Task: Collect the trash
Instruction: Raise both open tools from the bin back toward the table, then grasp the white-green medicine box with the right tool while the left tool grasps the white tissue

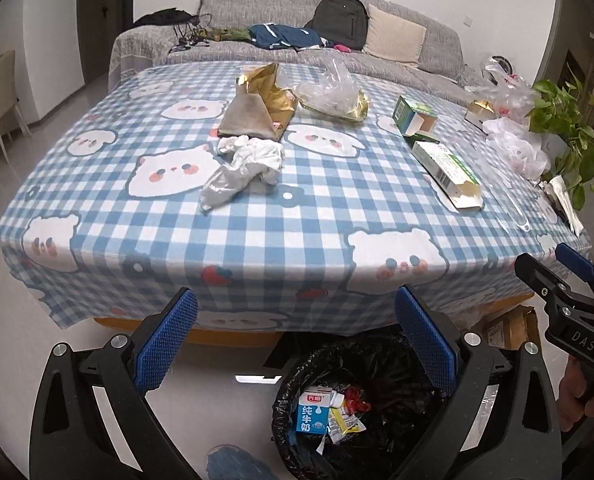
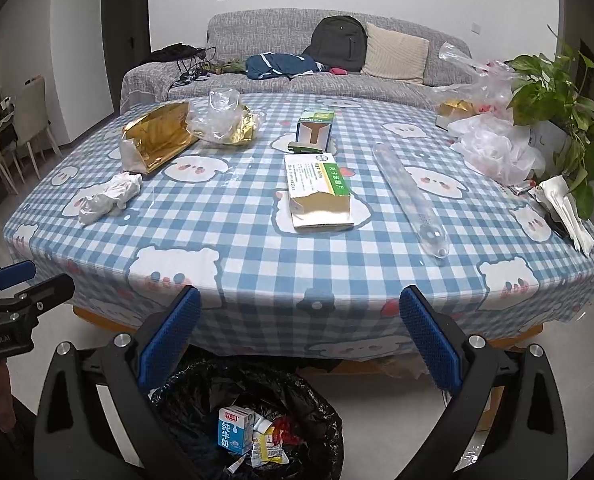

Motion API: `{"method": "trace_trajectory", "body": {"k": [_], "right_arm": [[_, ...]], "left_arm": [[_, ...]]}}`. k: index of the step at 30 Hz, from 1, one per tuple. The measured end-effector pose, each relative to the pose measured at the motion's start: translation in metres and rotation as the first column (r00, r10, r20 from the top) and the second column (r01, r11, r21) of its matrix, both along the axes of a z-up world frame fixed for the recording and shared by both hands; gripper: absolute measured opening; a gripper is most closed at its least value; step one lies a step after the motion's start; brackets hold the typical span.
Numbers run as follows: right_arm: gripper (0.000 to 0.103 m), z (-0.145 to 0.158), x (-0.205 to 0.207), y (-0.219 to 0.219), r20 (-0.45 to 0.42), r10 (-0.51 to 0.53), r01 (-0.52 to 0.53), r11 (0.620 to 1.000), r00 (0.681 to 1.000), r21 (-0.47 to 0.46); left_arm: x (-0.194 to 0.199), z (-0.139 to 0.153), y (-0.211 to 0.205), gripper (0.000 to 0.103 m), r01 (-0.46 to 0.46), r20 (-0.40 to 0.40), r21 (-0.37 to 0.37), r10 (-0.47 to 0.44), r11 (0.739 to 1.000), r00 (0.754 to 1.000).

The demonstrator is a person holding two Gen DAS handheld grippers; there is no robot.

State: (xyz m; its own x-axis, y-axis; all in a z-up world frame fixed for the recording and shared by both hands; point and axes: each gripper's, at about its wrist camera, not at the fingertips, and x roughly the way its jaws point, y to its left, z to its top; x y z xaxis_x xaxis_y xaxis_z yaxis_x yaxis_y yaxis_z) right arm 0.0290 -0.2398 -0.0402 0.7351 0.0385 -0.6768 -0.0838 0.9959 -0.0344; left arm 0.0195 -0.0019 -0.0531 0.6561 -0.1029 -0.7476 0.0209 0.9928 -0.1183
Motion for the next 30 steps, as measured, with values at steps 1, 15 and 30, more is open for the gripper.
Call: {"method": "trace_trajectory", "body": {"k": [1,15,30], "right_arm": [[0.095,0.001,0.004,-0.001,0.000,0.000,0.000,1.000,1.000,0.001],[0.095,-0.001,0.066,-0.008,-0.027,-0.017,0.017,1.000,1.000,-0.007],[0.095,-0.019,0.134,-0.014,-0.079,-0.026,0.026,1.000,0.997,0.000]], "left_arm": [[0.004,0.002,0.001,0.097,0.001,0.003,0.006,-0.001,1.000,1.000],[0.068,-0.002,0.021,0.097,-0.023,-0.029,0.002,0.024,1.000,0.999],[0.133,-0.018,0.029,0.096,-0.019,-0.078,0.020,0.021,1.000,0.997]]}}
